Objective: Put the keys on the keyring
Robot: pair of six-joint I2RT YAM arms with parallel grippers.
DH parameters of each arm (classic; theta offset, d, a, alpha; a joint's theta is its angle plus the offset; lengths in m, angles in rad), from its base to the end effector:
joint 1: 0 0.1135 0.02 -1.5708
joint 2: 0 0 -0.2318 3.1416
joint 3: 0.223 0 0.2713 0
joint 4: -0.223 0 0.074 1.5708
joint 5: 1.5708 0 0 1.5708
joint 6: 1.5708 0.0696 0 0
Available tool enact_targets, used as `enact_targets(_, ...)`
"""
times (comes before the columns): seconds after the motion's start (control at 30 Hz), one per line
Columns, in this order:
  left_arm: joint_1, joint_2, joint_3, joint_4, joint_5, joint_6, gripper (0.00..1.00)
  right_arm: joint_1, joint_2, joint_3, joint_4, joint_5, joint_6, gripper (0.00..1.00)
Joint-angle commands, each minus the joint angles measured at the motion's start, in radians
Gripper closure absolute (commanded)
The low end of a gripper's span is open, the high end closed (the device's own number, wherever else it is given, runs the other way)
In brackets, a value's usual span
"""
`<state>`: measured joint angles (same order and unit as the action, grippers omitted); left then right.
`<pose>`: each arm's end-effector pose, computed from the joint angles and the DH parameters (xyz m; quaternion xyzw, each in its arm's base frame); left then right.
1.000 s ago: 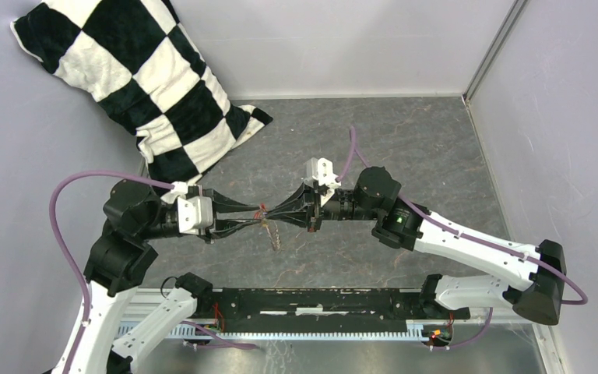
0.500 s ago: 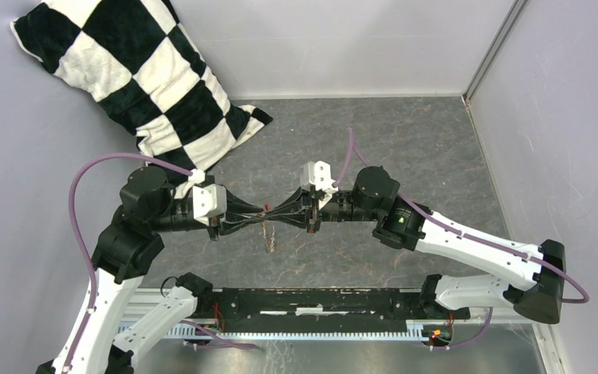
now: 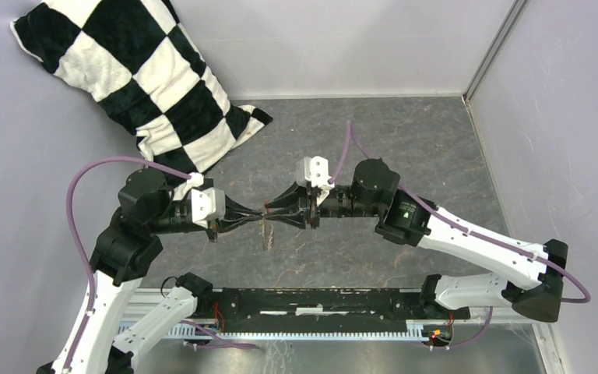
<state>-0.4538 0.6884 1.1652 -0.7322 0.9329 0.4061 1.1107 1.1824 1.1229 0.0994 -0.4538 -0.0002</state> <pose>0.1195 -0.1205 0.4063 0.5445 0.5279 -0.3688 0.5373 0.1220 0.3149 0.3776 -0.4938 0.4881 0.5028 0.5149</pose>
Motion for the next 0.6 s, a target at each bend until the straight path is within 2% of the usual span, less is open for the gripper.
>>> enact_targets(0.0, 0.001, 0.000, 0.025, -0.016, 0.012, 0.082, 0.98, 0.001, 0.025, 0.178, -0.198, -0.019, -0.095, 0.65)
enact_targets(0.27, 0.001, -0.001, 0.025, -0.018, 0.012, 0.118, 0.98, -0.006, 0.172, 0.467, -0.570, -0.017, -0.186, 0.64)
enact_targets(0.57, 0.000, 0.001, 0.031, -0.045, 0.013, 0.162, 0.98, -0.005, 0.235, 0.579, -0.723, -0.071, -0.224, 0.70)
